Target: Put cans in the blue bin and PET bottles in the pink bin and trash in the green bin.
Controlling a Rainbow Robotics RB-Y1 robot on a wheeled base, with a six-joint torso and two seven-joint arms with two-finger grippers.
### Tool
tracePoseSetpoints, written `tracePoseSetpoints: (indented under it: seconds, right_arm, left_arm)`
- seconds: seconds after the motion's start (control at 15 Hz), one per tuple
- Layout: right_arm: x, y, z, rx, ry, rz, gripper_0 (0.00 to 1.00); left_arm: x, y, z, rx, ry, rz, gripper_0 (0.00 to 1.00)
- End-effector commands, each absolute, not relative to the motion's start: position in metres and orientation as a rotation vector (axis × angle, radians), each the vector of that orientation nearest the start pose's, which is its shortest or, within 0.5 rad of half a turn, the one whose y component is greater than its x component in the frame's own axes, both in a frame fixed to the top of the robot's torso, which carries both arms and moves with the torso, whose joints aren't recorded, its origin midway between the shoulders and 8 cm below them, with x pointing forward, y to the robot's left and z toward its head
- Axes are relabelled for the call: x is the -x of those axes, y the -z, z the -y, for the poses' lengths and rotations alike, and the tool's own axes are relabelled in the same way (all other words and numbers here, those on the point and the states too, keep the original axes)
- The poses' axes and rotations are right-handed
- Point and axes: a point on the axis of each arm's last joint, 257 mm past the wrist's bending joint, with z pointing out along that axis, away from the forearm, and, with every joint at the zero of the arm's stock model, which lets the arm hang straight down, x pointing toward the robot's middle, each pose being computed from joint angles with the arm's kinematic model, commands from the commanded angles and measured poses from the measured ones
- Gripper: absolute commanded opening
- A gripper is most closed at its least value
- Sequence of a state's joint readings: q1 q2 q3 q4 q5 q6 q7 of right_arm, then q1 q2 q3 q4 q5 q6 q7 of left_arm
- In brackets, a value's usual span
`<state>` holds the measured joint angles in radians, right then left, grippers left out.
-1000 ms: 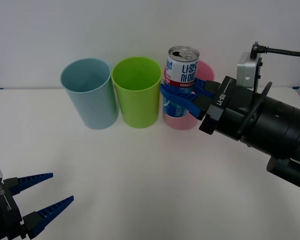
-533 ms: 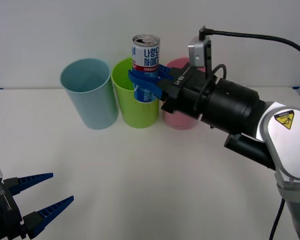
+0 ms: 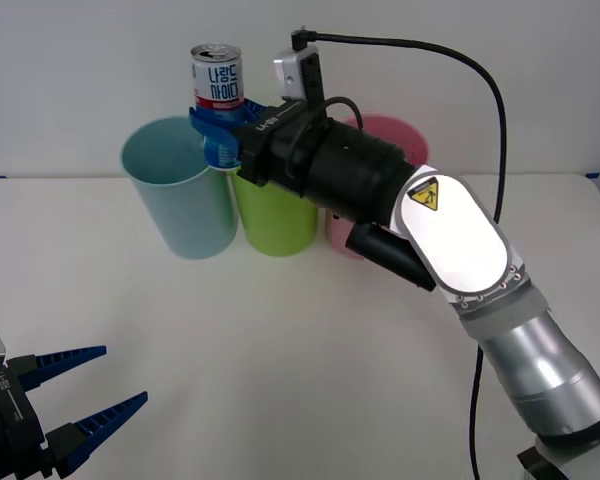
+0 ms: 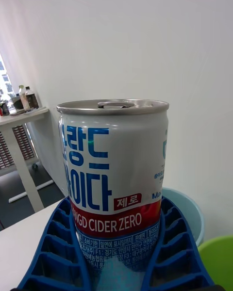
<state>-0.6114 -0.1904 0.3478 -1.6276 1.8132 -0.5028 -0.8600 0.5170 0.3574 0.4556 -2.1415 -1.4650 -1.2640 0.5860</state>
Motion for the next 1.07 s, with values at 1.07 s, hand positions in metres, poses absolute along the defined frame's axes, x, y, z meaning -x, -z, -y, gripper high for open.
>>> tracePoseSetpoints:
  seconds: [1.07]
  right_arm:
    - [-0.598, -0.024, -0.177, 0.704, -0.666, -1.361, 0.0]
  left_arm:
    - [-0.289, 0.21, -0.241, -0.591, 0.693, -1.893, 1.0]
